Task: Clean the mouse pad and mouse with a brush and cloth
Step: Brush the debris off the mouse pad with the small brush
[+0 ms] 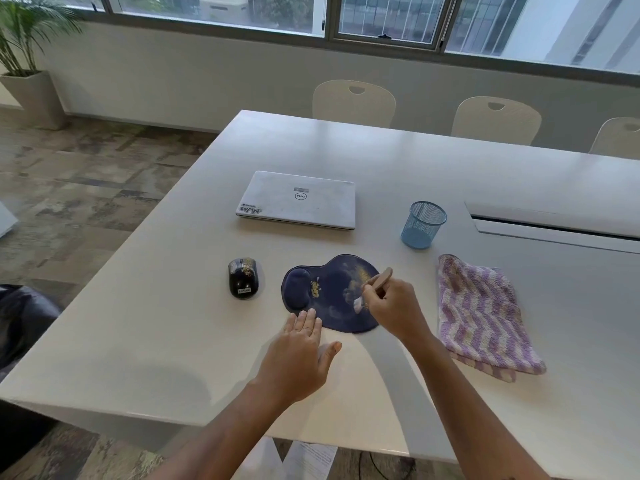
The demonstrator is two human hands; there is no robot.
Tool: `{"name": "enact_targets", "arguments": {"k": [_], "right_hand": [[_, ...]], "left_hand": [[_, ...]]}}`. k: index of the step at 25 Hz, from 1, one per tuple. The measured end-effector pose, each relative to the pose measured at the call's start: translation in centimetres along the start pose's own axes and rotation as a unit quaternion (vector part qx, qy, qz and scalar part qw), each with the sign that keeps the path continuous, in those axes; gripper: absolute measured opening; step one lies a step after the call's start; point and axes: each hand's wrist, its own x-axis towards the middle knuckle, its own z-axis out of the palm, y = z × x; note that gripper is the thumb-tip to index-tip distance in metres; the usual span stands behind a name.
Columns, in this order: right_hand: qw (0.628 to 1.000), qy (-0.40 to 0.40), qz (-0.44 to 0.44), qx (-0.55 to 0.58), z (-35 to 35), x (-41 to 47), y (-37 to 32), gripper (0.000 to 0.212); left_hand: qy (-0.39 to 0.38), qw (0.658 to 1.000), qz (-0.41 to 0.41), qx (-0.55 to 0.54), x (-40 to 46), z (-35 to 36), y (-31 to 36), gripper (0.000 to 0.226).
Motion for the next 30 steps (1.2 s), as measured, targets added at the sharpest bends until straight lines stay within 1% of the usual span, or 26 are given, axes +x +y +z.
{"name": "enact_targets", "arguments": {"k": [2,4,6,9,10,13,14,18,19,21,23,27,28,30], "right_hand": [[0.999,-0.034,-0.022,0.032,1.2,-0.7,-1.2,0.018],[0.997,-0.06,-0.028,0.035,2.1,-1.5,-1.3,0.018],[0.999,-0.044,-0.005,0.012,1.2,-1.1,-0.1,0.025],[0.999,0.003,0.012,-0.031,-0.9,-0.2,1.3,0.024],[1.0,-0.002,0.0,-0.021,-0.9,-0.3,0.9,0.022],[0.996,-0.077,-0.052,0.018,0.3,-1.5,-0.4,0.016],[0.995,-0.085,-0.054,0.015,0.4,-1.5,0.0,0.016],[0.999,-0.03,-0.015,-0.009,-1.4,-0.2,2.2,0.013],[0.999,-0.035,-0.026,0.001,-1.4,-0.5,1.8,0.012],[0.994,-0.082,-0.064,0.028,-0.6,-1.6,0.5,0.012],[0.991,-0.106,-0.077,0.024,0.1,-2.2,0.5,0.014],[0.998,-0.054,-0.034,0.003,-1.7,-0.4,3.2,0.015],[0.998,-0.052,-0.038,0.012,-2.0,-0.3,3.2,0.015],[0.994,-0.085,-0.064,0.034,-1.6,-0.9,2.8,0.014]], "left_hand": [[-0.002,1.0,0.001,0.006,0.0,-0.1,0.1,0.097],[-0.003,1.0,0.001,0.007,0.0,-0.2,0.0,0.095],[-0.003,1.0,0.0,0.004,0.0,-0.3,0.0,0.093],[0.001,1.0,-0.002,0.002,0.0,-0.2,0.1,0.093],[0.001,1.0,-0.003,0.002,0.0,-0.2,0.1,0.093],[-0.007,1.0,-0.004,0.011,0.1,-0.2,0.2,0.094],[-0.009,1.0,-0.004,0.012,0.0,-0.3,0.2,0.094],[-0.013,1.0,-0.012,0.008,0.0,-0.5,0.3,0.095],[-0.014,1.0,-0.015,0.011,0.0,-0.5,0.4,0.095],[-0.017,1.0,-0.019,0.018,0.1,-0.5,0.6,0.095],[-0.021,0.999,-0.024,0.023,0.2,-0.6,0.8,0.096],[-0.02,0.999,-0.037,0.019,0.2,-1.1,1.5,0.104],[-0.02,0.999,-0.04,0.019,0.2,-1.2,1.6,0.106],[-0.024,0.998,-0.048,0.023,0.2,-1.2,2.0,0.107]]}}
